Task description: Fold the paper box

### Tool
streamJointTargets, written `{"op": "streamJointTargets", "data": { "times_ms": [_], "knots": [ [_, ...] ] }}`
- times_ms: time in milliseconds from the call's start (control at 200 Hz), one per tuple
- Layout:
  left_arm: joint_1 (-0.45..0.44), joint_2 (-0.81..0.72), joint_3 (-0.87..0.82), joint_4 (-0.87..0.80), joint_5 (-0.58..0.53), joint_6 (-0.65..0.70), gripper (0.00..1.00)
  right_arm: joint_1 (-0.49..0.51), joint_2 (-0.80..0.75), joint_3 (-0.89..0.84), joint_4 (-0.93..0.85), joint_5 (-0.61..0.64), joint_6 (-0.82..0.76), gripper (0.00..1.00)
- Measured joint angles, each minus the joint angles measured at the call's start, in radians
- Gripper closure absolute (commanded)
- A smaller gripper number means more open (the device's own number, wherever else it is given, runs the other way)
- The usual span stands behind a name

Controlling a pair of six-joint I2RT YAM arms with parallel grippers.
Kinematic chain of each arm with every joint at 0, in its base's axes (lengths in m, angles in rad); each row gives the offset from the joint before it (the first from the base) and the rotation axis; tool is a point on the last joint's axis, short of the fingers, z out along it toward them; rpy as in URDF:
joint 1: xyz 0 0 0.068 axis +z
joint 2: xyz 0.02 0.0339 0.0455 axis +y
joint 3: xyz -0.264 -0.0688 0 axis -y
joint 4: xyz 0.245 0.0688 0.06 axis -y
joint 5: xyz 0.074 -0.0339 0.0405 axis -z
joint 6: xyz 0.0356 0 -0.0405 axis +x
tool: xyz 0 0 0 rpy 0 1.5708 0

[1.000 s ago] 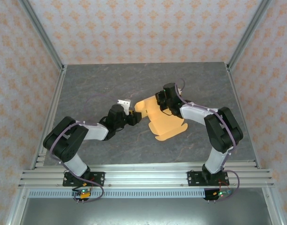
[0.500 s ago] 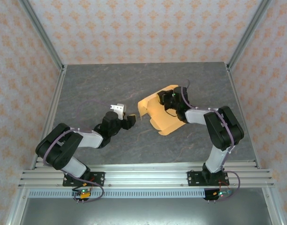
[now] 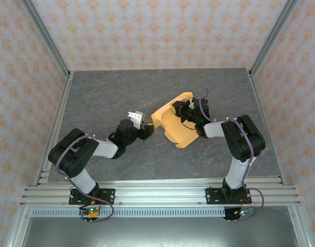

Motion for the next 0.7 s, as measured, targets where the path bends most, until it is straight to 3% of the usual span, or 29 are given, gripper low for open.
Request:
{"op": "streamJointTargets", "data": {
  "times_ms": [325, 701],
  "knots": [
    [-0.037, 0.056, 0.079, -0.007, 0.047, 0.006, 0.42, 0.043, 0.029, -0.036, 0.118, 0.038, 0.027, 0.95],
    [-0.08, 0.091, 0.127, -0.041, -0.018, 0.006, 0.42, 0.098, 0.029, -0.114, 0.221, 0.156, 0.045, 0.96]
  ]
}}
